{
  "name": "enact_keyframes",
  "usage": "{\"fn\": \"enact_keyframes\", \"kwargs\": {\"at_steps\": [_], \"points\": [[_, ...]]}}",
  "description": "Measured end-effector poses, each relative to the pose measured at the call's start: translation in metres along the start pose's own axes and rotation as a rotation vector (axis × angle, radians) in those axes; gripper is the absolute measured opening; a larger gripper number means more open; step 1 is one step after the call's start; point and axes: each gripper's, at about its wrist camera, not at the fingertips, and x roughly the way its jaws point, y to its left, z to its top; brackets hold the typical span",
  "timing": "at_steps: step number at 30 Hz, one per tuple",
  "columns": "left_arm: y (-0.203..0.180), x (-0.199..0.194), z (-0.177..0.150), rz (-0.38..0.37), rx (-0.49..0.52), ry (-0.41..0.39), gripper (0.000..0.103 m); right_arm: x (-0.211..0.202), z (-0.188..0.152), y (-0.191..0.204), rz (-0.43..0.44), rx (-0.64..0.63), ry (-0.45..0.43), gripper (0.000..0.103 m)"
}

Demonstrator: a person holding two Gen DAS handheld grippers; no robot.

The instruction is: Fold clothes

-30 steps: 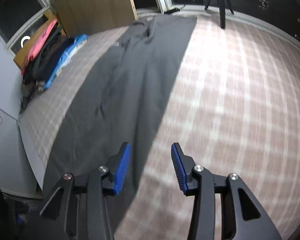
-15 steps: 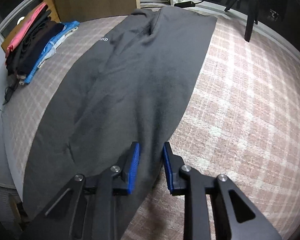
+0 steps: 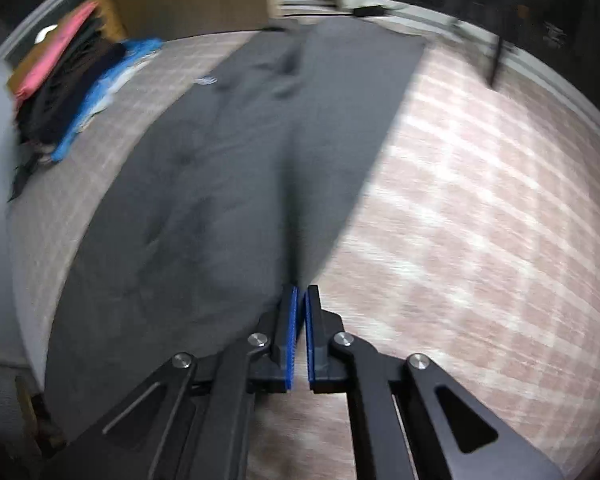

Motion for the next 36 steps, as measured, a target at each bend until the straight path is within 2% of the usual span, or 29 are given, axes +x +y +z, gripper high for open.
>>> {"fn": "enact_keyframes", "kwargs": {"at_steps": [1,3,6,7,10,13,17,19,22,25,26,27,28,30,32,36], "points": [[-0.002,0.005,-0.002,0.021,0.011,0.033,0.001,0.003,-0.002,-0.003,-0.016,-0.009,0.021,0.005],[-0.001,0.000,-0.004,0.027,-0.007,0.037,0.000,-0.003,-0.003,-0.007,-0.005,0.001,-0.002,0.007],[0.008,-0.037,-0.010,0.063,-0.040,-0.061,0.017,-0.026,0.002,-0.011,0.011,0.018,-0.097,0.009],[0.013,-0.048,-0.012,0.098,-0.046,-0.090,0.022,-0.032,0.004,-0.009,0.019,0.014,-0.125,0.009],[0.043,-0.072,-0.023,0.243,-0.123,-0.127,0.021,-0.032,0.014,0.010,0.037,-0.062,-0.157,0.010],[0.069,-0.077,-0.035,0.300,-0.228,-0.113,0.022,-0.014,0.020,0.027,0.051,-0.109,-0.133,0.010],[0.081,-0.069,-0.045,0.252,-0.291,-0.082,0.022,0.018,0.027,0.055,0.069,-0.149,-0.098,0.010],[0.080,-0.062,-0.046,0.214,-0.298,-0.065,0.022,0.027,0.024,0.066,0.023,-0.188,-0.073,0.010],[0.073,-0.054,-0.047,0.196,-0.284,-0.050,0.022,0.024,0.022,0.071,-0.023,-0.235,-0.087,0.011],[0.070,-0.052,-0.048,0.203,-0.274,-0.050,0.022,0.015,0.018,0.066,-0.070,-0.203,-0.063,0.011],[0.073,-0.051,-0.048,0.204,-0.276,-0.050,0.022,0.003,0.009,0.065,-0.047,-0.190,-0.072,0.011],[0.074,-0.051,-0.049,0.207,-0.279,-0.052,0.022,-0.009,0.000,0.063,-0.023,-0.177,-0.081,0.016],[0.074,-0.051,-0.051,0.206,-0.285,-0.055,0.022,-0.021,-0.015,0.061,-0.008,-0.159,-0.090,0.034],[0.070,-0.048,-0.053,0.201,-0.273,-0.056,0.024,-0.037,-0.042,0.059,0.004,-0.124,-0.095,0.052],[0.057,-0.040,-0.051,0.206,-0.214,-0.048,0.024,-0.042,-0.064,0.055,0.009,-0.090,-0.081,0.052],[0.031,-0.025,-0.048,0.214,-0.098,-0.031,0.024,-0.035,-0.081,0.054,0.005,-0.070,-0.039,0.052]]}}
